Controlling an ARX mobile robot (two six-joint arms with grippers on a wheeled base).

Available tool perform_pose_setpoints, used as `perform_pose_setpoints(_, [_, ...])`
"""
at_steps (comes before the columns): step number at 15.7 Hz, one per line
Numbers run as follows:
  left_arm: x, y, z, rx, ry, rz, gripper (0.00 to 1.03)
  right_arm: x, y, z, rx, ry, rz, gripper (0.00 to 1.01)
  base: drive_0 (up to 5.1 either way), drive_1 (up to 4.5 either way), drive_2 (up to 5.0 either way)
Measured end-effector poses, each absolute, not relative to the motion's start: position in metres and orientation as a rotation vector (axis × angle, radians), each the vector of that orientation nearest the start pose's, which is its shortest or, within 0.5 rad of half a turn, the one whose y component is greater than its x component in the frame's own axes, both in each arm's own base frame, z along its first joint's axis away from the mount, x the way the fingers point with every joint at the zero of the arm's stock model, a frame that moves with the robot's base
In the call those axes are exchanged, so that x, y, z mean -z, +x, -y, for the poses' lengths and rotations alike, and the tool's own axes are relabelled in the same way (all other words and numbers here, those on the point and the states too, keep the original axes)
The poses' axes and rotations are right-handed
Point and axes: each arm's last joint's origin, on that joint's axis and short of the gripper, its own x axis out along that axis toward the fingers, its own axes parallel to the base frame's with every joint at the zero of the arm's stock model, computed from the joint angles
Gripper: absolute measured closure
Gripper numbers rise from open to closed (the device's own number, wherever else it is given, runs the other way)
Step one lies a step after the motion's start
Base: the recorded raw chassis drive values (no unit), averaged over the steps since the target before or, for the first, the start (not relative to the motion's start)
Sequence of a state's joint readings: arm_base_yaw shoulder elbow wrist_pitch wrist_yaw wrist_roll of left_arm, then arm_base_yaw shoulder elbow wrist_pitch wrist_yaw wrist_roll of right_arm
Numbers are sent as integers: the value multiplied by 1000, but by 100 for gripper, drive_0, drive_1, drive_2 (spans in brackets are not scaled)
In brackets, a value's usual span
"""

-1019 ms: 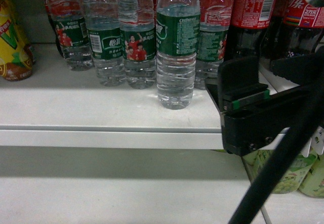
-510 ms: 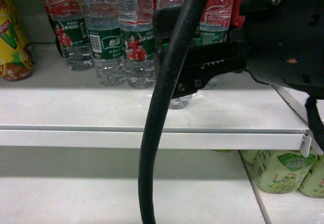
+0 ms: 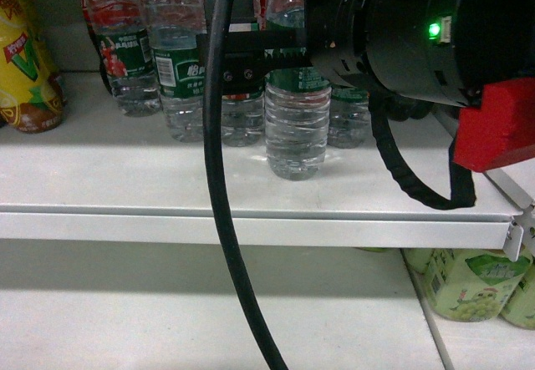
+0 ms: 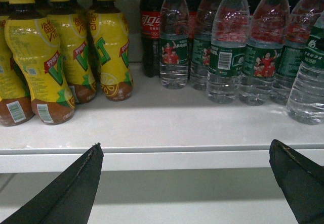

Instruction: Move water from second to third shelf

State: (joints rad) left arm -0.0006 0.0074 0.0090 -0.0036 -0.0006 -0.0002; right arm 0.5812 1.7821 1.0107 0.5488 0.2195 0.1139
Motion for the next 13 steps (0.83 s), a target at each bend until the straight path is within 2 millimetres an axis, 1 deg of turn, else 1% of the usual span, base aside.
perform_pose_setpoints(1, [-166,98,0,0,0,-2,5,-210,339,-207,-310,43,-253,3,0,0,0])
perform_pose_setpoints(2, [-166,98,0,0,0,-2,5,-212,347,-210,-289,86,-255,3,0,0,0])
perform_pose_setpoints(6, [-166,98,0,0,0,-2,5,-202,354,-214,-270,76,-283,3,0,0,0])
perform_pose_setpoints(10, [-166,98,0,0,0,-2,5,-199,357,-217,-259,70,-290,3,0,0,0])
perform_pose_setpoints(13, [-166,98,0,0,0,-2,5,-202,358,-220,-241,76,-286,4,0,0,0])
